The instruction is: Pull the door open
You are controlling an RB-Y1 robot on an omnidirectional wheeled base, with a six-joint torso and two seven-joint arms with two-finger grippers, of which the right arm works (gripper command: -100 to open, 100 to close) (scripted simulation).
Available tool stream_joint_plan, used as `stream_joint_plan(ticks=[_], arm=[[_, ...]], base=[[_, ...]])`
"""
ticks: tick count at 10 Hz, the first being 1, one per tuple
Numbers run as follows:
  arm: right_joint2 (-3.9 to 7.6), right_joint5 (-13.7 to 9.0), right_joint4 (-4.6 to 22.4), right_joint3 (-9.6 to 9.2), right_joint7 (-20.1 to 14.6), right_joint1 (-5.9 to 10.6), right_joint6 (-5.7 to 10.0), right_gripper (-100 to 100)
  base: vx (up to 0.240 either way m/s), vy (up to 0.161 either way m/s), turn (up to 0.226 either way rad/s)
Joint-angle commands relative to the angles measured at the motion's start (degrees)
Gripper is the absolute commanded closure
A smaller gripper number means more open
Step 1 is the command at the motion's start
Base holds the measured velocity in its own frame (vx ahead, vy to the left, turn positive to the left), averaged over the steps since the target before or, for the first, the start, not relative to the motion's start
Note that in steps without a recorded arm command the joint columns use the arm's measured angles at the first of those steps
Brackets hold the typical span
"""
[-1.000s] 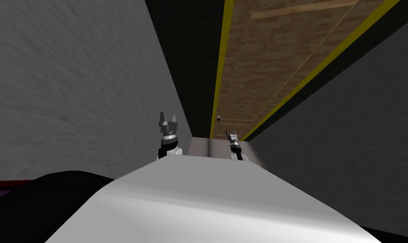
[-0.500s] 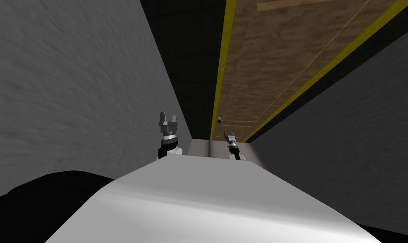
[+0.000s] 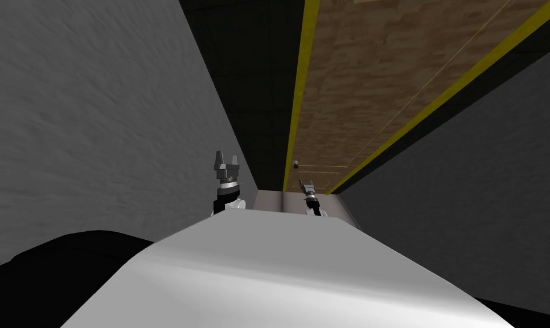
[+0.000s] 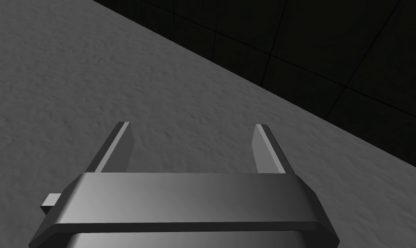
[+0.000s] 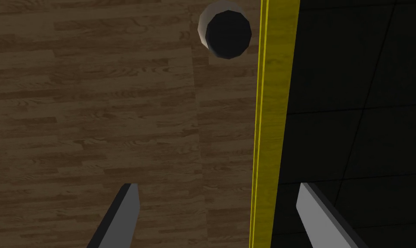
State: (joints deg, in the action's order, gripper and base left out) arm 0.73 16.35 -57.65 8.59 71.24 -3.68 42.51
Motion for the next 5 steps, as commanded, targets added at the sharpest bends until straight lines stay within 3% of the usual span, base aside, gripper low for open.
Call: stream_joint_plan(ticks=[1,5], arm=[[-0.82,0.6,1.77,0.11,2.13,0.3,0.05,-100],[-2.58,1.61,6.52,0.59,6.19,1.72,0.62,-100]], base=[[0.171,0.007,-0.05],[0.166,0.021,-0.056]])
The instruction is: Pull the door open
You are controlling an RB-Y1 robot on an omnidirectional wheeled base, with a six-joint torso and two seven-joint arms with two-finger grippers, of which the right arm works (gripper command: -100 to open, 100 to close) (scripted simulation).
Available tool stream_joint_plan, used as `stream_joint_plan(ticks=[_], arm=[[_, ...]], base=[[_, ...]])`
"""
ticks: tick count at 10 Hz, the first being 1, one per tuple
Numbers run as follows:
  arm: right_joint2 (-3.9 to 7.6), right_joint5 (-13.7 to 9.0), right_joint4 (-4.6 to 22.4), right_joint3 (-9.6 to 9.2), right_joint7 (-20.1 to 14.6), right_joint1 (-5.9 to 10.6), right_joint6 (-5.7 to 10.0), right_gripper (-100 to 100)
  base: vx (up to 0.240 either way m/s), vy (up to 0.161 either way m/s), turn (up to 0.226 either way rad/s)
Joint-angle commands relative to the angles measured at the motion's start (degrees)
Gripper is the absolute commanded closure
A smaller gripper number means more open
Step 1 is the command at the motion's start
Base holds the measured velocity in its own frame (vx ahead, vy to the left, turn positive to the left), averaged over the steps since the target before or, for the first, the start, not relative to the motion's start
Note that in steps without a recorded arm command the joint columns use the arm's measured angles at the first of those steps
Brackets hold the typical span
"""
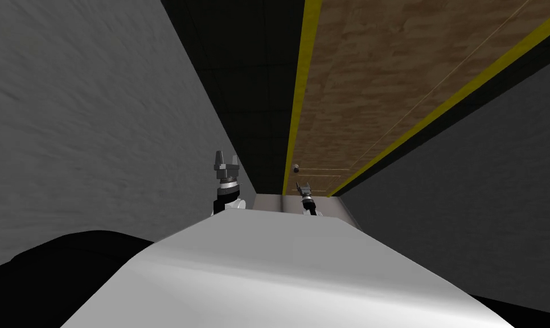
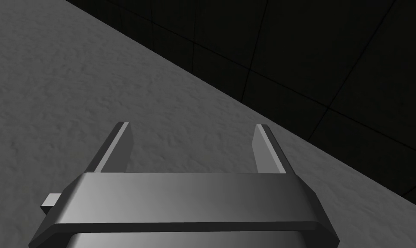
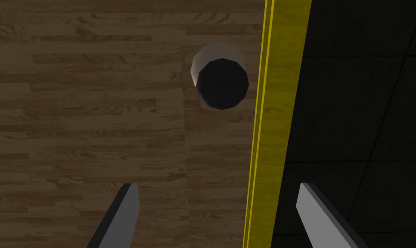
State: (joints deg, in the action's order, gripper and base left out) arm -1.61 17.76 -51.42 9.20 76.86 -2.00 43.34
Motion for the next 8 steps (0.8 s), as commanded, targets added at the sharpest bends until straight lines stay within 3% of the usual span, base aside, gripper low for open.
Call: stream_joint_plan(ticks=[1,2,4,7,8], arm=[[-0.91,0.5,1.7,0.12,1.78,0.46,-0.04,-100],[-0.66,0.23,1.74,0.25,1.25,0.74,0.21,-100],[1.87,-0.49,4.11,1.4,2.31,2.33,0.54,-100],[2.85,-1.07,5.76,2.3,3.0,3.55,0.78,-100],[3.08,-1.89,7.88,3.61,4.03,5.25,1.12,-100]], base=[[0.215,0.049,-0.062],[0.091,0.028,-0.011],[0.003,-0.046,0.191],[-0.022,-0.031,0.102],[0.072,-0.015,0.208]])
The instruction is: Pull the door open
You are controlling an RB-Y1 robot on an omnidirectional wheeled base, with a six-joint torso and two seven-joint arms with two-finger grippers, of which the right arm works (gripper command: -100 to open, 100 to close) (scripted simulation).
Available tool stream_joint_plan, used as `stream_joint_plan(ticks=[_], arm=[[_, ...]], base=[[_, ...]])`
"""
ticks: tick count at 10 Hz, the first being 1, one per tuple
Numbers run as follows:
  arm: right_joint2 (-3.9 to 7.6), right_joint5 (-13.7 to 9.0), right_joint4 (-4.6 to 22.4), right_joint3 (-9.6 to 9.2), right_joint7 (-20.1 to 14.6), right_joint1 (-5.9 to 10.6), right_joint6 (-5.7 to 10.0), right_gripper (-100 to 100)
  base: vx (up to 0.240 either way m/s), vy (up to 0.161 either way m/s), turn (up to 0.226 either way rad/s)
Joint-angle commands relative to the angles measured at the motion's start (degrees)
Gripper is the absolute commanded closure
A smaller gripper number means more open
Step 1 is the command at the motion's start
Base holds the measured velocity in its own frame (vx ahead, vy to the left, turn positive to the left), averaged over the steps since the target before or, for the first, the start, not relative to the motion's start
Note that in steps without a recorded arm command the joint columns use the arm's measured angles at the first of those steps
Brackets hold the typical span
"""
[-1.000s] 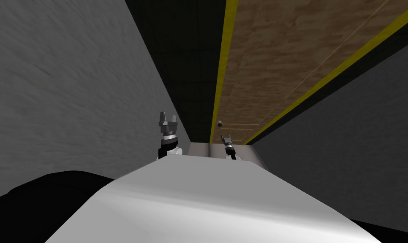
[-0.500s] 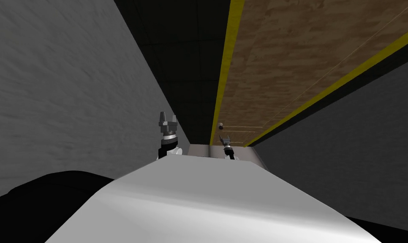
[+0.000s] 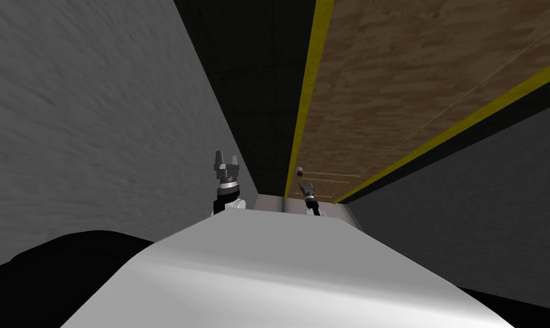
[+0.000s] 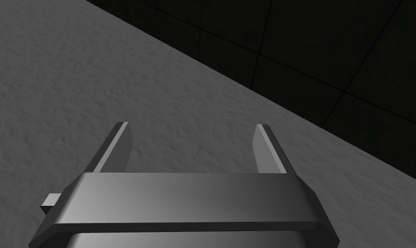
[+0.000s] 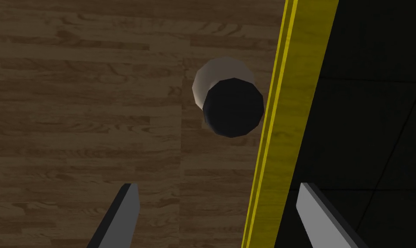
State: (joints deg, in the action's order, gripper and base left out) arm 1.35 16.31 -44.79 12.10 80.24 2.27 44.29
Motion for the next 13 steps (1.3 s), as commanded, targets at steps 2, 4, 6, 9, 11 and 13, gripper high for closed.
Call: stream_joint_plan(ticks=[2,4,6,9,11,13], arm=[[-0.31,-0.92,2.43,1.49,1.29,1.99,0.39,-100],[-1.44,-1.49,3.77,2.42,2.11,3.18,0.68,-100],[-2.83,-1.89,4.7,3.13,2.77,4.06,0.91,-100],[-3.23,-1.86,4.3,3.07,2.72,3.84,0.72,100],[-3.23,-1.86,4.3,3.07,2.72,3.84,0.72,100],[-3.23,-1.86,4.3,3.07,2.72,3.84,0.72,100]], base=[[0.122,-0.005,0.045],[0.194,-0.008,0.003],[0.199,-0.008,-0.018],[0.081,0.019,-0.008],[-0.024,-0.007,0.008],[-0.01,-0.002,0.0]])
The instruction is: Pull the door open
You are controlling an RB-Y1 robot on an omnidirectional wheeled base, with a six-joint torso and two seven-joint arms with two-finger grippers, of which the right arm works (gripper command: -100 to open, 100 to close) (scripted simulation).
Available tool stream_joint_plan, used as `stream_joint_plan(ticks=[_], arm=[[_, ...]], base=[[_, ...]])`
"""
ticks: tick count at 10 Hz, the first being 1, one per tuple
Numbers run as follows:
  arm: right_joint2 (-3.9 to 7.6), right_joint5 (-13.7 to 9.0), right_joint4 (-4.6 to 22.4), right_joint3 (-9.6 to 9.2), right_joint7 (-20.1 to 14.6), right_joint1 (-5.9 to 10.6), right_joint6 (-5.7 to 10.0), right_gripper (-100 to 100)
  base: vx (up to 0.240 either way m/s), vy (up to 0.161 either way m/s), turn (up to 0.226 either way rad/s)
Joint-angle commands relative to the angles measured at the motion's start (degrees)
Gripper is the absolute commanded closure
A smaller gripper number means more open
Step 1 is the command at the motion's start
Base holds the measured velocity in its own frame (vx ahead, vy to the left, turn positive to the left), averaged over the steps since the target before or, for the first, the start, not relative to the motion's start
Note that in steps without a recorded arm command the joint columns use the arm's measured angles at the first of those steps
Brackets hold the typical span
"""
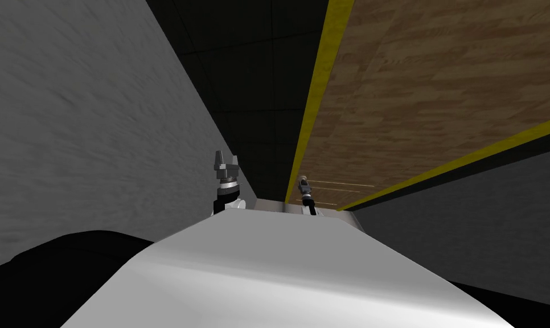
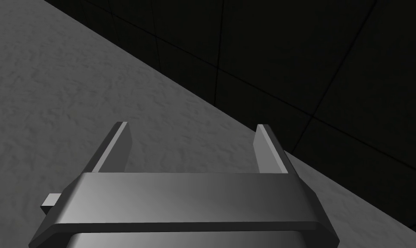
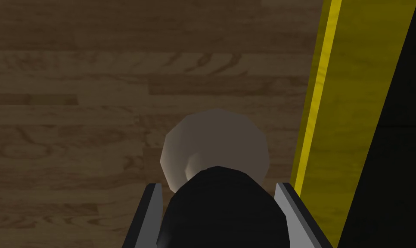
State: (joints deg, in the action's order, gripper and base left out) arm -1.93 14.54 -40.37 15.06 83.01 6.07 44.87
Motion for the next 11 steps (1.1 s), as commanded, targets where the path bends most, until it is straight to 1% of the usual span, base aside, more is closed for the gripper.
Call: stream_joint_plan(ticks=[1,2,5,11], arm=[[0.06,-0.08,-0.12,0.1,-0.05,0.04,0.14,100],[0.31,-0.35,0.08,-0.06,-1.98,-0.01,0.02,100],[0.7,-0.78,0.16,-0.13,-4.41,-0.01,0.06,100],[1.99,-2.48,0.49,-0.43,-13.26,0.0,0.22,100]], base=[[0.0,0.0,0.0],[-0.027,0.003,0.027],[-0.047,-0.007,0.018],[-0.061,0.001,0.025]])
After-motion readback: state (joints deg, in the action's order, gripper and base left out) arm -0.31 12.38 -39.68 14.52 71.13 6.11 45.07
